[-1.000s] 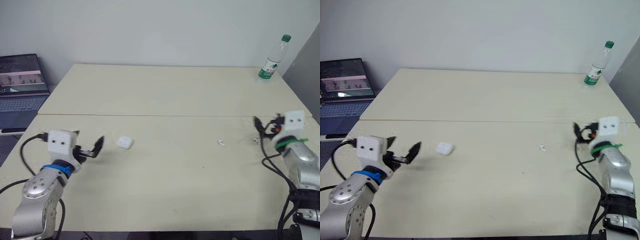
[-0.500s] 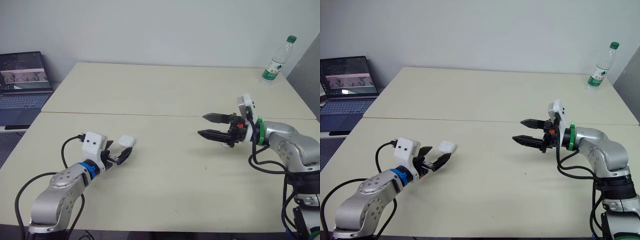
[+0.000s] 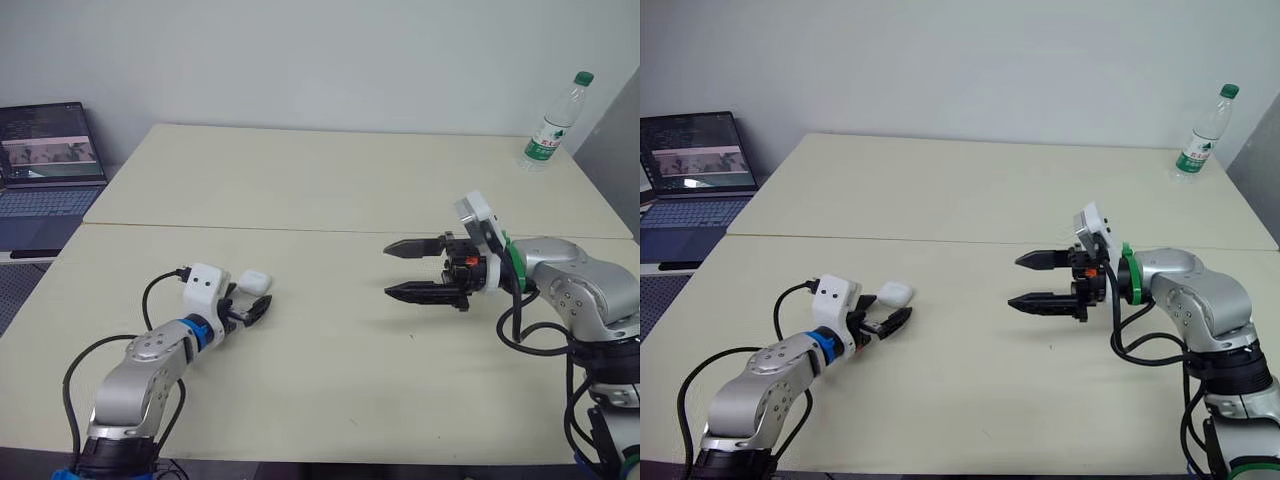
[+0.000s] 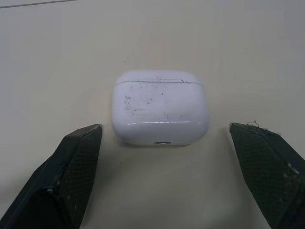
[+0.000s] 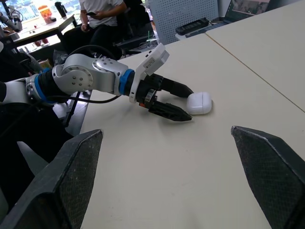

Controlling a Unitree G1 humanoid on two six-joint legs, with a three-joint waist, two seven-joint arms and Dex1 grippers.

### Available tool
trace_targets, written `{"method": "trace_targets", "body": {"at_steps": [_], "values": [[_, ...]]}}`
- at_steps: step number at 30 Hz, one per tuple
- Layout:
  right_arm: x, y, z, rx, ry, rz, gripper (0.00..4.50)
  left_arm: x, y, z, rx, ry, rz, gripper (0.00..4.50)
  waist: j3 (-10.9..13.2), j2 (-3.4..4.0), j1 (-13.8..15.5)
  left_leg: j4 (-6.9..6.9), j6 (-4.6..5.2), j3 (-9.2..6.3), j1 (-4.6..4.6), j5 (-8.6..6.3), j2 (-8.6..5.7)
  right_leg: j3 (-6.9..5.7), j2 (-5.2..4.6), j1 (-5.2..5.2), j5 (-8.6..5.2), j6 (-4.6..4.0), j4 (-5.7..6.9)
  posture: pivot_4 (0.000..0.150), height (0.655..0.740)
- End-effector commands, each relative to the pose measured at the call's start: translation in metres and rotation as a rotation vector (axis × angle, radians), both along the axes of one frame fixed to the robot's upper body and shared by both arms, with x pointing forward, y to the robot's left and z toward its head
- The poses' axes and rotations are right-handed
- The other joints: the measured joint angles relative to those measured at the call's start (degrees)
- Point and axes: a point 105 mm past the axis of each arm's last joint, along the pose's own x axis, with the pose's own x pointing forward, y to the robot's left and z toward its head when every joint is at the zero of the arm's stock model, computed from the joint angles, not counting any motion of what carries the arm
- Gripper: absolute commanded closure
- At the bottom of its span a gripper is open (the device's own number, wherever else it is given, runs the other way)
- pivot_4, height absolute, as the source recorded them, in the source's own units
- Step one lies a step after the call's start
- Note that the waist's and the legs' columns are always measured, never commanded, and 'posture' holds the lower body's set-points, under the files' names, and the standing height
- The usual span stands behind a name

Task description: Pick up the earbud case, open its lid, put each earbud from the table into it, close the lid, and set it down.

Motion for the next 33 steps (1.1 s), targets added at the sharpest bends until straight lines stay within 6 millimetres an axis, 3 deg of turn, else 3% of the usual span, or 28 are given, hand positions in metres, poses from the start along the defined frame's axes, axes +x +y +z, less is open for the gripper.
{"method": "trace_targets", "body": {"at_steps": [1,15,21,24,27,33], "values": [[-0.003,0.002,0.014,0.014,-0.074,0.012,0.0,0.004,0.001,0.007,0.025,-0.044,-0.016,0.44,0.0,0.0,0.0,0.0,0.0,0.0,0.0,0.0,0.0,0.0,0.0,0.0,0.0,0.0,0.0,0.15,0.74],[0.003,-0.004,0.009,0.007,-0.086,-0.027,0.0,0.014,-0.001,0.016,0.064,-0.091,-0.062,4.48,0.0,0.0,0.0,0.0,0.0,-0.01,-0.03,0.0,-0.01,-0.03,-0.03,0.0,0.0,0.0,-0.01,0.15,0.74],[0.005,-0.005,0.009,0.009,-0.089,-0.039,0.0,0.001,0.009,0.009,0.074,-0.056,-0.046,4.48,0.0,0.0,-0.1,-0.01,0.0,-0.01,-0.02,0.0,0.0,-0.03,-0.04,-0.01,0.0,0.0,-0.01,0.15,0.74],[0.006,-0.005,0.009,0.015,-0.091,-0.052,0.0,0.004,0.024,0.019,0.113,-0.125,0.032,4.48,0.0,0.0,-0.1,-0.01,0.0,-0.02,-0.02,0.0,0.01,-0.03,-0.04,-0.01,0.0,0.0,0.0,0.15,0.74],[0.006,-0.003,0.009,0.023,-0.089,-0.054,0.0,0.006,0.03,0.029,0.083,-0.174,0.068,3.94,0.0,0.0,0.0,0.01,0.0,-0.04,-0.02,0.0,0.02,-0.05,-0.04,-0.01,0.01,-0.01,0.02,0.15,0.74],[0.005,-0.002,0.009,0.024,-0.086,-0.052,0.0,0.011,0.029,0.029,0.058,-0.203,0.097,2.13,0.0,0.0,0.0,0.01,0.0,-0.03,-0.05,0.0,0.0,-0.05,-0.05,-0.01,0.01,-0.01,-0.01,0.15,0.74]]}}
